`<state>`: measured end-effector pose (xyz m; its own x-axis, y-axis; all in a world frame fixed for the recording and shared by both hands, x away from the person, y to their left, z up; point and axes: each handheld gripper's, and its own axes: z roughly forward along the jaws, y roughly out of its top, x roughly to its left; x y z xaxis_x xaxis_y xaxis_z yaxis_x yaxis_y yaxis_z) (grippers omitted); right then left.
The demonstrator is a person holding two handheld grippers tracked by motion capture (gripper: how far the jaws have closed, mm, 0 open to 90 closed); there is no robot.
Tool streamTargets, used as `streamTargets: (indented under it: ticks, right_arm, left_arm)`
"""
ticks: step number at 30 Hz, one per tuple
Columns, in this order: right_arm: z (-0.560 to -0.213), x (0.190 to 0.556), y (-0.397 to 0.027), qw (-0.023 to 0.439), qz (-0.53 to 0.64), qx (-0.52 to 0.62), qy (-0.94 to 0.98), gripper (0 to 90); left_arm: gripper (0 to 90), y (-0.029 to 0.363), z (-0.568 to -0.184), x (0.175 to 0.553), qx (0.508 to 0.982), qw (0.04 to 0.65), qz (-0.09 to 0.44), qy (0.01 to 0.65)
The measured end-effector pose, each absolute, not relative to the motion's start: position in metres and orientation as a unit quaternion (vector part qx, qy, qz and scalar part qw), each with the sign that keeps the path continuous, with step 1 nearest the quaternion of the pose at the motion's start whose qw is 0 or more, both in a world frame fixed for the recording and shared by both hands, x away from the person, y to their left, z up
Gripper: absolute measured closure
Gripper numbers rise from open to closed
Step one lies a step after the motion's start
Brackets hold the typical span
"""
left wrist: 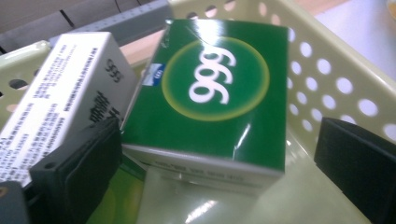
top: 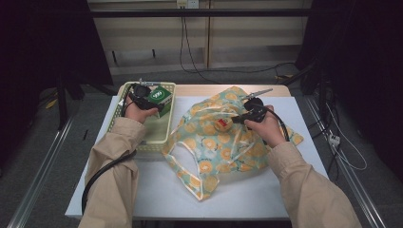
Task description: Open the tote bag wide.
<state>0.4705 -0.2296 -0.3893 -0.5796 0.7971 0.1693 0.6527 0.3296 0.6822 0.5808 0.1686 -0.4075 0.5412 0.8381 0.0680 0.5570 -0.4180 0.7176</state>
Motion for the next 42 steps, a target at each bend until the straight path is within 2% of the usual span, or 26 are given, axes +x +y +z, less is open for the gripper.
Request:
streamTargets:
  ticks: [16,31,33,35,38,42]
  right_arm:
    - [-0.390,0.471,-0.230,0.098,0.370,0.445,0.810,89.9]
    - [-0.389,0.470,-0.227,0.099,0.369,0.445,0.810,89.9]
    - [-0.389,0.470,-0.228,0.100,0.370,0.445,0.809,89.9]
    - [-0.390,0.470,-0.228,0.100,0.370,0.445,0.809,89.9]
    - [-0.391,0.471,-0.228,0.101,0.369,0.445,0.809,89.9]
    - [-0.390,0.470,-0.226,0.101,0.368,0.444,0.811,89.9]
  left_arm:
    - [4.0,0.168,-0.406,0.570,0.816,0.343,0.195,0.421]
    - [18.7,0.178,-0.399,0.564,0.822,0.341,0.188,0.416]
    - [27.0,0.181,-0.399,0.563,0.830,0.336,0.181,0.406]
    - [27.8,0.184,-0.400,0.561,0.828,0.337,0.178,0.413]
    - [36.3,0.188,-0.401,0.560,0.828,0.332,0.174,0.416]
    - [59.2,0.191,-0.403,0.559,0.832,0.321,0.162,0.422]
